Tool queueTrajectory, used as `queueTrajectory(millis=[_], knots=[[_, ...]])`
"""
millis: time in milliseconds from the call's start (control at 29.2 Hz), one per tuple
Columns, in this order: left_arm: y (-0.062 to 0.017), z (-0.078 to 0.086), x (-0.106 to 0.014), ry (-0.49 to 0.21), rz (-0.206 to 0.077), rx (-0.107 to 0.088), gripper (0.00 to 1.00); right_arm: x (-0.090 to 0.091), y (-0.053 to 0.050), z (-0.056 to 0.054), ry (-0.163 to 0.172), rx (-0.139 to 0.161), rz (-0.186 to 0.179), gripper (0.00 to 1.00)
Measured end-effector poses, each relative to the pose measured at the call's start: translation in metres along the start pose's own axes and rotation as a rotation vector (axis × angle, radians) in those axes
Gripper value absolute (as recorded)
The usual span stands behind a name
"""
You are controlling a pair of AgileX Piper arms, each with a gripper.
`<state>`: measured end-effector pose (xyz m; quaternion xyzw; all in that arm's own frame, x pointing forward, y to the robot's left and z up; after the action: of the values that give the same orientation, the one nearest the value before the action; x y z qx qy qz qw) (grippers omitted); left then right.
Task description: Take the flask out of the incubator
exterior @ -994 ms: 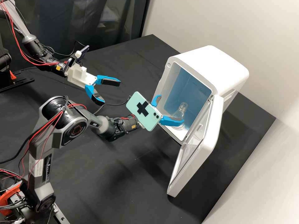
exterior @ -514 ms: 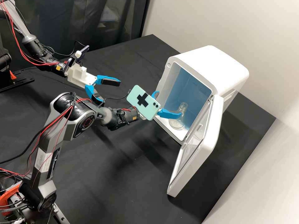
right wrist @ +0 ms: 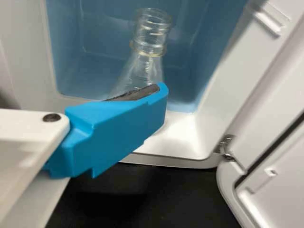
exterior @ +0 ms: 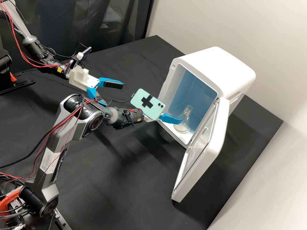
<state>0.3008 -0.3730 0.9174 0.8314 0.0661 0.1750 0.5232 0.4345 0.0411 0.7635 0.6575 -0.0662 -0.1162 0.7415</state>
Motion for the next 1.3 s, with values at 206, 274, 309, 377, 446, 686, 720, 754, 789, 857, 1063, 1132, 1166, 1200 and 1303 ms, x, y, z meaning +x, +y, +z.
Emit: queueTrajectory(millis=[206,274,309,377,446,686,720,754,789,857,1063,1132,1166,1200,1303], knots=[[0.0000,0.000,0.000,0.000,0.000,0.000,1.00,0.007,0.001,-0.004,0.000,-0.017,-0.005,1.00],[-0.0001,0.000,0.000,-0.001,0.000,0.000,1.00,0.008,0.001,-0.005,-0.001,-0.015,-0.009,1.00],[-0.0002,0.001,0.000,-0.002,-0.001,0.000,1.00,0.008,0.001,-0.005,-0.001,-0.015,-0.009,1.00],[-0.0004,0.001,0.000,-0.004,-0.001,0.000,1.00,0.008,0.001,-0.005,-0.001,-0.015,-0.011,1.00],[-0.0007,0.002,0.000,-0.006,-0.002,0.000,1.00,0.008,0.001,-0.003,-0.004,-0.009,-0.011,1.00],[-0.0007,0.002,0.000,-0.006,-0.002,0.000,1.00,0.005,0.002,0.000,0.005,0.010,-0.019,1.00],[-0.0007,0.002,0.000,-0.006,-0.002,0.000,1.00,0.003,0.003,0.001,0.008,0.006,-0.021,1.00],[-0.0007,0.002,0.000,-0.006,-0.002,0.000,1.00,0.001,0.005,0.002,0.009,0.008,-0.021,1.00],[-0.0007,0.002,0.000,-0.006,-0.002,0.000,1.00,0.000,0.006,0.002,0.012,0.013,-0.021,1.00],[-0.0007,0.002,0.000,-0.006,-0.002,0.000,1.00,-0.008,0.010,0.003,0.012,0.041,-0.013,1.00],[0.0013,0.003,-0.001,-0.008,0.004,0.001,1.00,-0.039,0.024,0.004,0.058,0.125,0.031,1.00],[0.0027,0.003,-0.001,-0.010,0.009,0.001,1.00,-0.047,0.026,0.004,0.080,0.123,0.032,1.00],[0.0031,0.003,-0.001,-0.010,0.010,0.001,1.00,-0.051,0.027,0.003,0.092,0.120,0.037,1.00],[0.0031,0.003,-0.001,-0.010,0.010,0.001,1.00,-0.053,0.029,0.002,0.101,0.124,0.043,1.00],[0.0031,0.003,-0.001,-0.010,0.010,0.001,1.00,-0.055,0.031,0.002,0.113,0.114,0.049,1.00]])
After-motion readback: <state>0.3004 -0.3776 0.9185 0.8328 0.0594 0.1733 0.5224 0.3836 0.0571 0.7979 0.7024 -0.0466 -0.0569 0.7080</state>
